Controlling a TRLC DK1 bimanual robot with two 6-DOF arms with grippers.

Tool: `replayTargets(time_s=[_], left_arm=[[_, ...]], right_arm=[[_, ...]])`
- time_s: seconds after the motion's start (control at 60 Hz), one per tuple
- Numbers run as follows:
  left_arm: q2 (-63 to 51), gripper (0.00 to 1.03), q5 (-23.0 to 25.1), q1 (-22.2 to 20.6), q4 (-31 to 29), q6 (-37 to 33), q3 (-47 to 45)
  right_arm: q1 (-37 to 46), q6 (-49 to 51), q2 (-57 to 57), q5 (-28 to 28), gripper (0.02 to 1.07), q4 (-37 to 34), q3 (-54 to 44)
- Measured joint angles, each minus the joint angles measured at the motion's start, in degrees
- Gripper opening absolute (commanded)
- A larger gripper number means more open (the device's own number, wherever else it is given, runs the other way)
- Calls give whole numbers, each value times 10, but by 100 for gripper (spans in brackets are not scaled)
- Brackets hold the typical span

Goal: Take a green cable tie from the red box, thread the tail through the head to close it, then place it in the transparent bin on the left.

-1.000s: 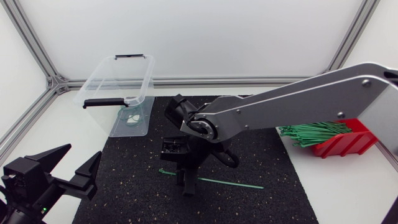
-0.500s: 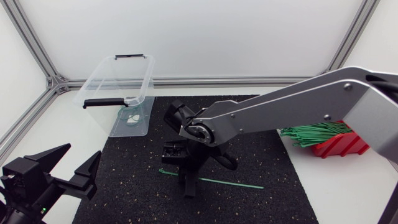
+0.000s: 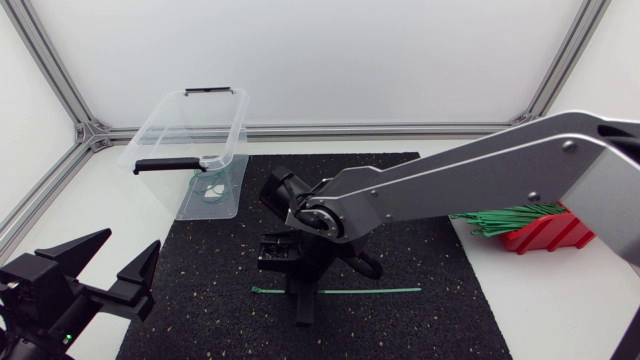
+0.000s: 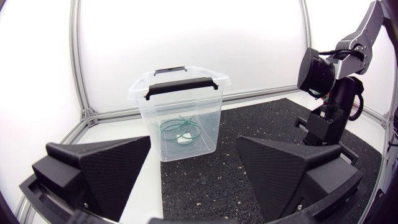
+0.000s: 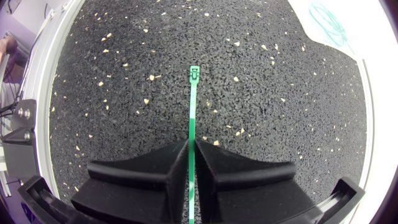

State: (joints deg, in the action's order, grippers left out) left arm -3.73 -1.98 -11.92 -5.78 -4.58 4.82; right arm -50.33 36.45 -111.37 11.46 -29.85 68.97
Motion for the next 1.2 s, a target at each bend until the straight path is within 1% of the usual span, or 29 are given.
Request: replayTargets(time_s=[0.083, 0.717, 1.0, 1.2], left_arm=[[1, 96, 0, 0, 0, 0, 0], [11, 96, 0, 0, 0, 0, 0], [11, 96, 0, 0, 0, 0, 0], [11, 96, 0, 0, 0, 0, 0]], right_arm=[[-4, 0, 5, -6, 8, 3, -5], [-44, -19, 50, -13, 8, 7, -63], [-42, -24, 91, -13, 8, 9, -77], [-24, -24, 125, -12, 8, 5, -77]])
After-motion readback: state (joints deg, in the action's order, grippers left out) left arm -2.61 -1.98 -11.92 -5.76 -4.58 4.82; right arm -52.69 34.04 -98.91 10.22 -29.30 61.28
